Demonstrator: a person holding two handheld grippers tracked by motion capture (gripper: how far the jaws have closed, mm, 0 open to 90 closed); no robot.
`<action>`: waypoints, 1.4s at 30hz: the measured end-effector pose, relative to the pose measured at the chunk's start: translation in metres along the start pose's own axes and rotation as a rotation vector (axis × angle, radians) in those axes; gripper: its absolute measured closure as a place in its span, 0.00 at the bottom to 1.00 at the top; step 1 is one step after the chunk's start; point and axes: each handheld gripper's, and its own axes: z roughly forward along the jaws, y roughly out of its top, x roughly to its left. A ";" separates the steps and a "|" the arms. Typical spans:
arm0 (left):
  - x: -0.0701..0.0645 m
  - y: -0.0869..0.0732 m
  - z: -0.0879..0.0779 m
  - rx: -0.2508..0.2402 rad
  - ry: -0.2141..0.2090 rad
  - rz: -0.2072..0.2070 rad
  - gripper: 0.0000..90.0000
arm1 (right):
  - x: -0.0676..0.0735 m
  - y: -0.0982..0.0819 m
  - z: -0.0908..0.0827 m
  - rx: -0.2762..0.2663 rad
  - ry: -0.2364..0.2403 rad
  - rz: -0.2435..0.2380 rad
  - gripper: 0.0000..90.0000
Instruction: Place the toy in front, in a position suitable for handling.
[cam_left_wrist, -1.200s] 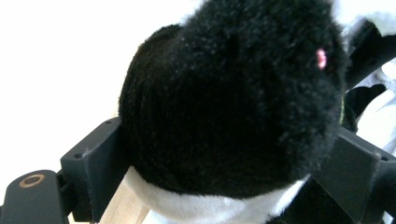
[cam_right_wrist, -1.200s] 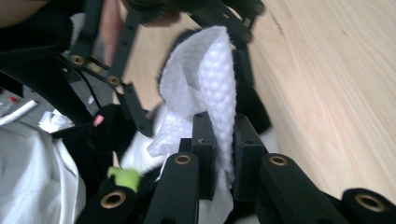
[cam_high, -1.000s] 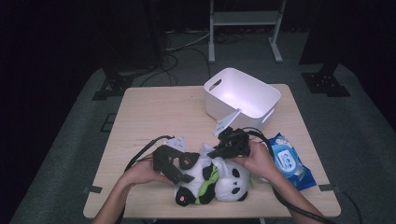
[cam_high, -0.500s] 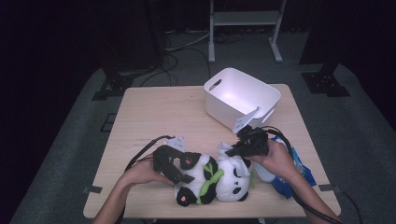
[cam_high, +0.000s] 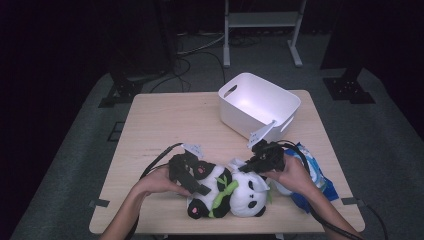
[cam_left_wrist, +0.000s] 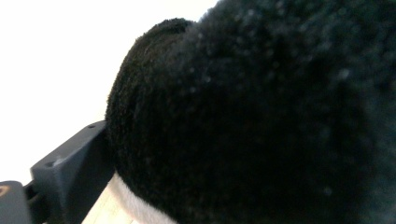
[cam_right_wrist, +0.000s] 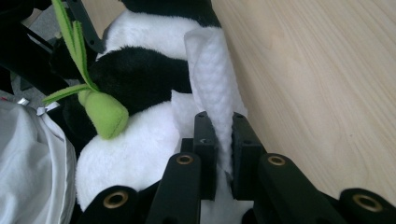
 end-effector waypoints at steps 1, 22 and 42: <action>0.001 0.001 -0.001 -0.005 0.003 0.010 0.08 | 0.000 0.000 0.000 -0.005 0.003 0.004 0.92; -0.010 -0.002 -0.018 -0.168 0.326 0.212 0.42 | -0.011 0.036 0.013 -0.055 0.017 0.014 0.92; -0.001 -0.016 -0.026 -0.220 0.150 0.098 0.20 | 0.009 0.031 0.010 -0.015 0.035 -0.053 0.91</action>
